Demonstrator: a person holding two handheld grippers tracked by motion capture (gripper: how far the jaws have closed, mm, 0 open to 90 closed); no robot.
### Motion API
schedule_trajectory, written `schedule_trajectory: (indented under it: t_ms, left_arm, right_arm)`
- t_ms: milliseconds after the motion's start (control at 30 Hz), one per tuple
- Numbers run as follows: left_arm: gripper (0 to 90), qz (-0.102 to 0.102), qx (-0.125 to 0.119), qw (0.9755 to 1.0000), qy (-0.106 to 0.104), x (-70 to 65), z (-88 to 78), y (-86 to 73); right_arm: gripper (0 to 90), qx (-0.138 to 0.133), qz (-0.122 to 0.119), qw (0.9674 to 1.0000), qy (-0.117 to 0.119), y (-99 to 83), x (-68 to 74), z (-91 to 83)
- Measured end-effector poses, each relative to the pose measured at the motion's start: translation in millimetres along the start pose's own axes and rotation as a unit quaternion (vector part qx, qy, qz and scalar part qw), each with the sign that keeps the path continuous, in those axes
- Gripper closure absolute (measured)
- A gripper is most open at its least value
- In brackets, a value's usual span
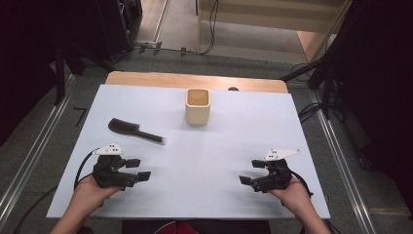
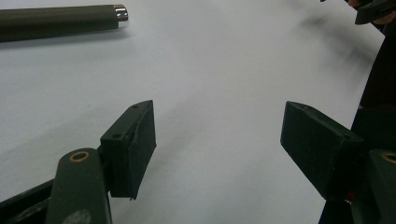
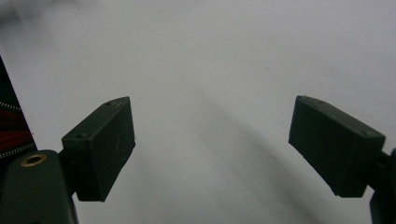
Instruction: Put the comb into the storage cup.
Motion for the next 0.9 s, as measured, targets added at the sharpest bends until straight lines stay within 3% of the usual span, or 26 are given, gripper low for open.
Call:
schedule_trajectory:
  t_ms: [367, 500, 567, 767, 900]
  left_arm:
    - [29.6, -0.01, 0.001, 1.0, 0.001, -0.1, -1.1, -0.6]
    - [29.6, -0.022, -0.003, 0.9998, 0.001, 1.4, -1.2, 0.2]
    - [29.0, -0.023, 0.0, 0.9997, -0.005, 1.7, 0.8, 1.5]
    - [24.5, -0.031, 0.004, 0.9995, 0.009, 2.3, 8.1, 8.4]
    - [25.2, -0.037, 0.003, 0.9993, 0.006, 2.5, 7.9, 14.8]
  right_arm:
    - [12.9, 0.001, -0.004, 1.0, 0.003, 0.4, 0.8, -0.2]
    - [12.9, -0.001, -0.003, 1.0, 0.002, 1.0, -0.3, -0.6]
    - [12.9, 0.0, -0.003, 1.0, 0.002, 1.0, -0.3, -0.3]
    - [12.9, 0.001, -0.006, 1.0, 0.003, 1.1, 0.3, -0.7]
    - [12.9, -0.001, -0.005, 1.0, 0.002, 1.3, -0.2, -1.0]
Point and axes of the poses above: each handheld gripper's, and its own axes: z roughly forward along the jaws, y roughly out of its top, x roughly to its left, the point moved 2 cm from there along z, roughly forward along the jaws, and after that the axes turned 8 degrees about -z, right-handed, at the moved point
